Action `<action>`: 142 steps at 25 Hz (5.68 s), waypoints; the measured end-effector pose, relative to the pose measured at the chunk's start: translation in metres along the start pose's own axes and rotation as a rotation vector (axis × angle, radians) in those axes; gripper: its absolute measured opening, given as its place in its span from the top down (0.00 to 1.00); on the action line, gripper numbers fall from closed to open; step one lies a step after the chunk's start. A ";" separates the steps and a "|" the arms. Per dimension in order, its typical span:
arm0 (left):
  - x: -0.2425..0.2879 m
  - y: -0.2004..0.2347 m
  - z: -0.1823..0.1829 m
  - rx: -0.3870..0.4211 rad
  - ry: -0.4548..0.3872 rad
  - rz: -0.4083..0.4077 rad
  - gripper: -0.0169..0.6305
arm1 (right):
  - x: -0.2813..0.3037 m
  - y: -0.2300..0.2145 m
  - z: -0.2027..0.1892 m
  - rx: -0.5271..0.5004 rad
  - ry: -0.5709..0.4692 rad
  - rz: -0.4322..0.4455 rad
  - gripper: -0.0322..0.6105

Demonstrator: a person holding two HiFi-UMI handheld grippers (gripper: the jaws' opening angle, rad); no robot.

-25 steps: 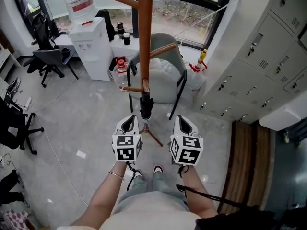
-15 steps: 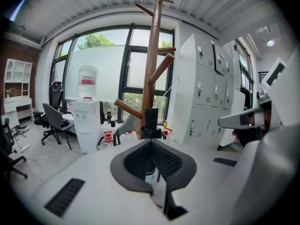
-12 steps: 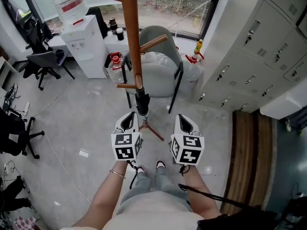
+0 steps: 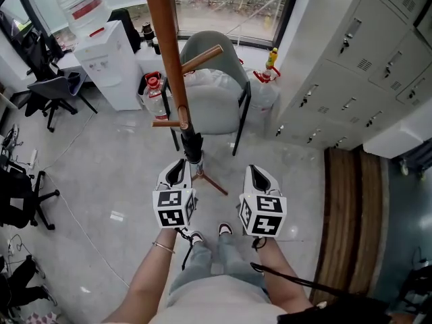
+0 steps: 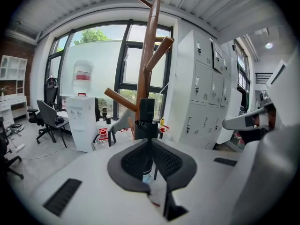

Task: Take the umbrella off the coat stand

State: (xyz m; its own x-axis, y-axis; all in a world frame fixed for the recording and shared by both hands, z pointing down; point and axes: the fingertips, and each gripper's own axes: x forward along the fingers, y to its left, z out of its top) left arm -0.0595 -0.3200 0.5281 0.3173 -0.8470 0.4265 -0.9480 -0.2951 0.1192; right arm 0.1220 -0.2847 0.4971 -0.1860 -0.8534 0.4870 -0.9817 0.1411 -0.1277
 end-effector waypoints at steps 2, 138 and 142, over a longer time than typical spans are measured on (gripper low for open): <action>0.004 -0.001 -0.003 -0.001 0.009 -0.006 0.91 | 0.001 -0.002 -0.004 0.004 0.008 -0.003 0.94; 0.018 -0.017 0.047 0.113 -0.087 0.140 0.65 | 0.005 -0.011 -0.050 0.042 0.085 0.061 0.94; 0.010 -0.019 0.050 0.117 -0.095 0.142 0.65 | 0.001 -0.007 -0.045 0.036 0.074 0.065 0.94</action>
State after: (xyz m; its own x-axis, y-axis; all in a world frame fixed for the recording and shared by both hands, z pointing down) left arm -0.0371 -0.3453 0.4856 0.1870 -0.9198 0.3449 -0.9758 -0.2145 -0.0429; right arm 0.1271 -0.2638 0.5373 -0.2528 -0.8034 0.5391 -0.9657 0.1756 -0.1912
